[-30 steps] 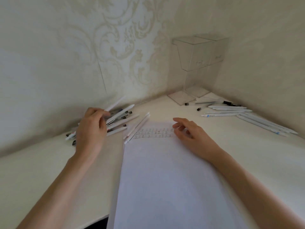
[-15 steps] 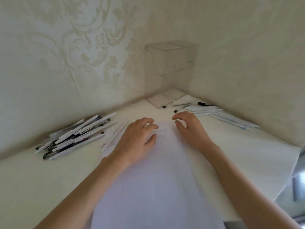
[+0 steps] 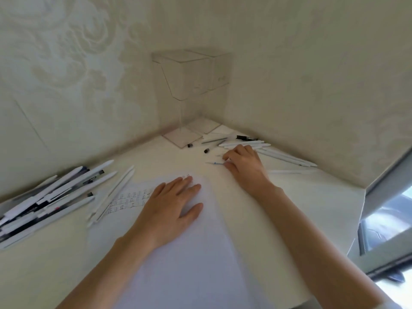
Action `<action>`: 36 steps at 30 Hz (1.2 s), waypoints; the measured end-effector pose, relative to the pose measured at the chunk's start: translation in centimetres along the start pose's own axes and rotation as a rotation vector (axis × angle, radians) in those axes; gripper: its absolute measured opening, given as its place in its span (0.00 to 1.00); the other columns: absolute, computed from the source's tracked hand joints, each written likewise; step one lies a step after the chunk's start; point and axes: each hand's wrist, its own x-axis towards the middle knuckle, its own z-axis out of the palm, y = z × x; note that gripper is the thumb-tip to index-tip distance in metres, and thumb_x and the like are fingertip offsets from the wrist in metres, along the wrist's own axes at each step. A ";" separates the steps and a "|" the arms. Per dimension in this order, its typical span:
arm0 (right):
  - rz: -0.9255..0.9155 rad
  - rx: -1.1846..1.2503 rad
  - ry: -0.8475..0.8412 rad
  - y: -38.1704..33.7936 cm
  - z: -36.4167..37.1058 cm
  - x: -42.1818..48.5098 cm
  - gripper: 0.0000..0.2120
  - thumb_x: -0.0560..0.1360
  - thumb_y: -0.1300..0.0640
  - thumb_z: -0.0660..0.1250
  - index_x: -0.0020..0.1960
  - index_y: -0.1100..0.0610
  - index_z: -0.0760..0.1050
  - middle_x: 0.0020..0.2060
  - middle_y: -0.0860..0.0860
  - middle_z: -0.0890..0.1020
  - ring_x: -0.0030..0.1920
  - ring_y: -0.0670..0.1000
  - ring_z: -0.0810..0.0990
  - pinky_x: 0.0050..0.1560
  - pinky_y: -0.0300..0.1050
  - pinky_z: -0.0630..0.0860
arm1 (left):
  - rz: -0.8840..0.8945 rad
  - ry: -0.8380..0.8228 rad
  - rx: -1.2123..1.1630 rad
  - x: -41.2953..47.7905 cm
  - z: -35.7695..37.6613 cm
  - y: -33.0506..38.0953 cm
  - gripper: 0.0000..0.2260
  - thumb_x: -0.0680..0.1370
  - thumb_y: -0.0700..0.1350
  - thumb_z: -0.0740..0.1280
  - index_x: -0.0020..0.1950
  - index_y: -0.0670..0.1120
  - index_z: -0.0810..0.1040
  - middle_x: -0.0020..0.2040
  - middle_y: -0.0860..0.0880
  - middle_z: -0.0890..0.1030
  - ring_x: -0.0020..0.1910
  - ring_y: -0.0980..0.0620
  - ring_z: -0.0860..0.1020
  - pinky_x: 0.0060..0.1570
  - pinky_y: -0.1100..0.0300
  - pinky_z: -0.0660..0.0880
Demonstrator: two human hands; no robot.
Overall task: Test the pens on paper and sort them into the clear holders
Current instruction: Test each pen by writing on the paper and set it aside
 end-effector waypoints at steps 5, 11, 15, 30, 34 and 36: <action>-0.100 0.133 0.084 -1.4 -0.8 -0.2 0.08 0.78 0.60 0.59 0.53 0.62 0.74 0.47 0.57 0.80 0.48 0.61 0.76 0.49 0.42 0.62 | -0.001 0.118 -0.084 0.0 -0.2 -0.3 0.33 0.71 0.65 0.46 0.66 0.50 0.73 0.70 0.53 0.67 0.70 0.53 0.62 0.65 0.65 0.51; -0.140 0.150 0.230 -3.0 -0.9 -0.7 0.21 0.73 0.37 0.59 0.41 0.57 0.71 0.36 0.49 0.75 0.38 0.50 0.70 0.45 0.43 0.60 | 0.054 0.121 -0.089 -2.8 -1.9 -0.8 0.27 0.73 0.64 0.50 0.61 0.51 0.77 0.65 0.56 0.72 0.64 0.56 0.68 0.62 0.65 0.58; -0.148 0.161 0.298 -3.3 -0.7 -1.0 0.18 0.70 0.41 0.61 0.34 0.54 0.64 0.28 0.47 0.70 0.33 0.49 0.67 0.41 0.41 0.58 | 0.210 -0.047 -0.056 -5.3 -1.8 -0.6 0.28 0.76 0.67 0.46 0.69 0.57 0.68 0.70 0.63 0.62 0.68 0.65 0.57 0.65 0.74 0.45; 0.277 0.996 0.165 -11.2 -4.4 -1.9 0.20 0.79 0.48 0.53 0.41 0.59 0.77 0.28 0.54 0.79 0.30 0.47 0.75 0.34 0.44 0.71 | 0.190 -0.161 0.011 -5.1 -3.1 0.2 0.30 0.73 0.66 0.45 0.73 0.58 0.58 0.75 0.60 0.53 0.72 0.61 0.50 0.65 0.71 0.40; 0.263 0.851 -0.008 -11.8 -3.8 -1.7 0.20 0.76 0.44 0.65 0.38 0.60 0.77 0.26 0.52 0.81 0.27 0.44 0.76 0.33 0.37 0.72 | 0.180 -0.160 0.033 -4.5 -3.1 0.2 0.33 0.72 0.69 0.44 0.74 0.58 0.56 0.76 0.56 0.51 0.73 0.58 0.47 0.65 0.69 0.39; 0.285 0.827 -0.008 -11.2 -3.1 -1.5 0.17 0.74 0.49 0.70 0.35 0.61 0.71 0.22 0.51 0.77 0.23 0.43 0.72 0.32 0.37 0.72 | 0.198 -0.159 0.038 -3.8 -2.5 0.4 0.34 0.71 0.69 0.42 0.74 0.57 0.55 0.76 0.55 0.52 0.73 0.57 0.48 0.66 0.68 0.40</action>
